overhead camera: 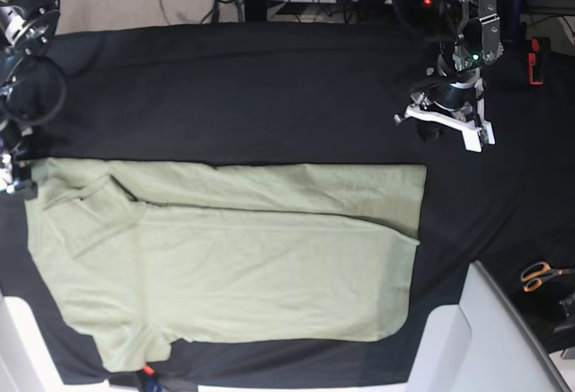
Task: Fold the T-shirt properly
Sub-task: 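Lay the held edge down over the shirt and open both grippers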
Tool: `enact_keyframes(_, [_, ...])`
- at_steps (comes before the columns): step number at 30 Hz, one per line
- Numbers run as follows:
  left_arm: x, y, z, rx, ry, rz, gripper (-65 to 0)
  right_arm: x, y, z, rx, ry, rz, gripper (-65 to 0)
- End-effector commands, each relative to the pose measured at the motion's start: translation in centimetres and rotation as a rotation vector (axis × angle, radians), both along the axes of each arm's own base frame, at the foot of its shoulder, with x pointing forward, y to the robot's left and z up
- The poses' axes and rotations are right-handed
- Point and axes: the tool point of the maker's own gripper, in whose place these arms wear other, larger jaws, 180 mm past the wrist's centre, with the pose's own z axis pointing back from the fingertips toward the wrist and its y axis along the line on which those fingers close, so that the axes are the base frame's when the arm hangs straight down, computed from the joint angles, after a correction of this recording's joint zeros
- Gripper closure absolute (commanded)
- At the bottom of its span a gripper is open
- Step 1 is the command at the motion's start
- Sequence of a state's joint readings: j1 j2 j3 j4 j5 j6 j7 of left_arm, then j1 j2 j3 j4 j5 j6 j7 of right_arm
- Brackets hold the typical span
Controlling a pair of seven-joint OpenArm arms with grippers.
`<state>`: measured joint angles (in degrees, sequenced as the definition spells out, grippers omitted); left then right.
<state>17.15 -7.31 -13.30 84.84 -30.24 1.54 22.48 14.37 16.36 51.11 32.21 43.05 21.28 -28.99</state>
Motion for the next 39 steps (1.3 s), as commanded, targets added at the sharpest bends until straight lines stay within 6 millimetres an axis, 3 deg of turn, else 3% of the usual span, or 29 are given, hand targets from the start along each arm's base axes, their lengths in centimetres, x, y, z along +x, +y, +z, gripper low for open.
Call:
enact_keyframes(1, [0.5, 0.4, 0.7, 0.006, -0.031, 0.004, -7.1, -0.3, 0.4, -0.5, 0.007, 0.035, 0.023, -34.5])
enact_keyframes(4, [0.2, 0.3, -0.4, -0.045, -0.014, 0.046, -7.1, -0.5, 0.5, -0.6, 0.007, 0.041, 0.025, -17.0])
enact_keyframes(7, [0.3, 1.5, -1.0, -0.183, -0.034, 0.182, -7.7, -0.6, 0.6, -0.7, 0.009, 0.043, 0.026, 0.0])
enact_keyframes(9, [0.4, 1.7, -1.6, -0.223, -0.028, 0.211, -13.7, -0.7, 0.7, -0.8, 0.01, 0.045, 0.027, -1.1])
enact_keyframes(12, [1.5, 1.7, -1.3, -0.227, -0.042, 0.209, -34.1, -1.4, 0.8, -1.3, 0.012, 0.061, 0.028, 0.0])
enact_keyframes(15, [1.5, 1.7, -1.9, -0.238, -0.035, 0.226, -47.2, -1.7, 0.8, -1.4, 0.012, 0.065, 0.028, 0.0])
enact_keyframes(27, [6.5, -0.9, -3.8, -0.345, -0.015, 0.263, -36.5, -2.4, 0.7, -1.8, 0.01, 0.079, 0.027, 0.0])
enact_keyframes(34, [7.3, -2.2, -4.4, -0.378, 0.001, 0.267, -34.9, -2.6, 1.2, -1.9, 0.031, 0.092, 0.052, 0.0])
enact_keyframes(36, [7.2, -2.3, -4.6, -0.381, 0.007, 0.268, -24.8, -2.5, 1.2, -1.9, 0.032, 0.091, 0.052, 0.0])
enact_keyframes(38, [7.5, -2.4, -4.8, -0.386, 0.011, 0.27, -4.3, -2.5, 1.2, -1.9, 0.032, 0.091, 0.052, 0.0])
enact_keyframes(39, [7.4, -2.4, -5.0, -0.388, 0.016, 0.273, 0.0, -2.5, 1.3, -2.0, 0.034, 0.091, 0.052, 0.0])
